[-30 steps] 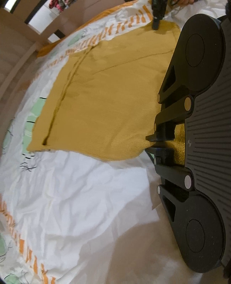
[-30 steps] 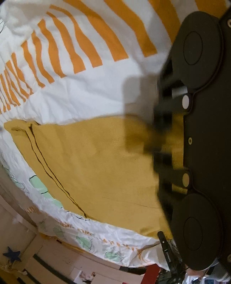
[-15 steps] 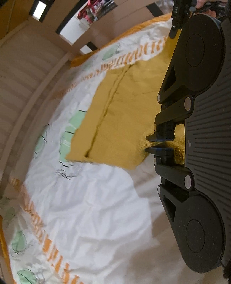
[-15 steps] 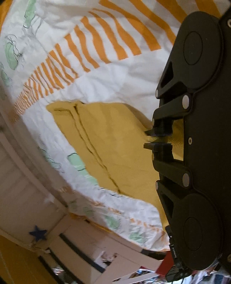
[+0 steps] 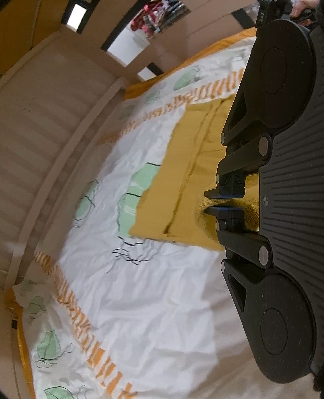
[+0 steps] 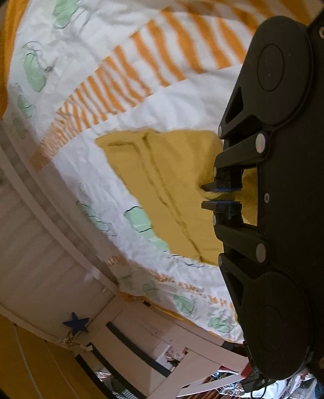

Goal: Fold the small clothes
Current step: 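Lift the hem with both grippers, fold it onto the collar, and open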

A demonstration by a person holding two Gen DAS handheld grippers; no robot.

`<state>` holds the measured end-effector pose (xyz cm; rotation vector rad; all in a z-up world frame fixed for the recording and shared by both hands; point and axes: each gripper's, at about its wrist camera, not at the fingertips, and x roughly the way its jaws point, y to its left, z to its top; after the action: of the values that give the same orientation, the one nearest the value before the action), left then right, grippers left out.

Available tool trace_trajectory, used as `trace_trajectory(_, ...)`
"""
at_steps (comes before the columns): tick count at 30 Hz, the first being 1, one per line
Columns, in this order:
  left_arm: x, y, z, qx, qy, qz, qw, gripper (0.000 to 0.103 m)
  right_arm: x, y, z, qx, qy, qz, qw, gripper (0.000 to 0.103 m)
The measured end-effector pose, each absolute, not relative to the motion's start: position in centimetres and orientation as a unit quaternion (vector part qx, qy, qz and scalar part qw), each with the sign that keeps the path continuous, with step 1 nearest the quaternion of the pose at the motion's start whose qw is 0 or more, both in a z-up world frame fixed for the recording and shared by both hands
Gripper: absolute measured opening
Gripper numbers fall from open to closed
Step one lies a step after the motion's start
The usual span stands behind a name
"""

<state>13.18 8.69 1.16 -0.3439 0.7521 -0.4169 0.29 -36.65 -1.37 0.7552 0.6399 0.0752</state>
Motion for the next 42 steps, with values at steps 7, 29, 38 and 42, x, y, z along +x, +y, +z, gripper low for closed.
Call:
trace_trajectory(7,17.3,7.8,2.1,-0.179,0.344,-0.189,0.902,0.005,4.7,-38.4,0.0,0.363,0.290,0.014,0.885,0.014)
trace_trajectory(29,31.8,2.6,-3.1,-0.156,0.371,-0.144,0.904,0.005,19.4,-42.4,-6.4,0.356,0.335,-0.049,0.871,0.014)
trace_trajectory(38,34.0,1.1,-5.2,-0.128,0.385,-0.133,0.905,0.007,20.9,-42.2,-8.3,0.314,0.346,-0.053,0.883,0.018)
trace_trajectory(42,34.4,0.8,-5.1,-0.115,0.387,-0.126,0.906,0.007,21.1,-42.0,-8.2,0.298,0.343,-0.055,0.889,0.020)
